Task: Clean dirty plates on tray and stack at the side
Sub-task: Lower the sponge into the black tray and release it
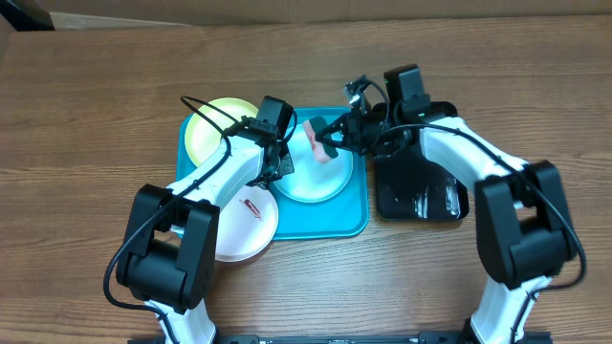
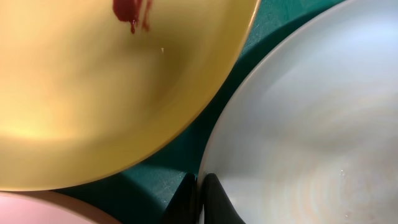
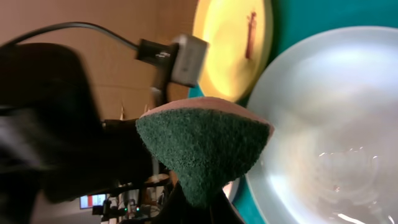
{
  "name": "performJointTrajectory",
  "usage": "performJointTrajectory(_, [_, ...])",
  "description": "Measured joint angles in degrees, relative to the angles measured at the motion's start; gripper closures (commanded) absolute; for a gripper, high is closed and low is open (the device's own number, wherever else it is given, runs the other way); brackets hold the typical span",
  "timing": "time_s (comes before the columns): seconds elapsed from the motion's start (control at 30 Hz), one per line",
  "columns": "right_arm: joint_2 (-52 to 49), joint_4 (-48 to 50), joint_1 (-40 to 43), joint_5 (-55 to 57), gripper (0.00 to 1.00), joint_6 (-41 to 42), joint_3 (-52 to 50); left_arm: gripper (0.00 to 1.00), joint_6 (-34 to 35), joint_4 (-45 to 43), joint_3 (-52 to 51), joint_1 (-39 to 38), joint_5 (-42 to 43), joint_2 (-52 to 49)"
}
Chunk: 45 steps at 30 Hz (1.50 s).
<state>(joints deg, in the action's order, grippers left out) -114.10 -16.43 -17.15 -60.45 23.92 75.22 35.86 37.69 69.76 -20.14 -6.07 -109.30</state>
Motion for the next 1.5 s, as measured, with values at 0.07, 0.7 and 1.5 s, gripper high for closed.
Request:
performJointTrajectory(0.07, [2.7,-3.0,0.7,1.6,0.96,-0.2,0.2,0.96,0.0,0.0,0.0,0.0,0.0,0.0])
performJointTrajectory(0.7, [7.3,-29.4,8.0,48.2,0.97,-13.1,0.9,0.96,0.0,0.0,0.0,0.0,0.0,0.0])
performJointTrajectory(1.5, [7.3,-27.9,8.1,56.7,0.39,-16.4,-1.9,0.96,0.0,-0.2,0.0,0.0,0.0,0.0])
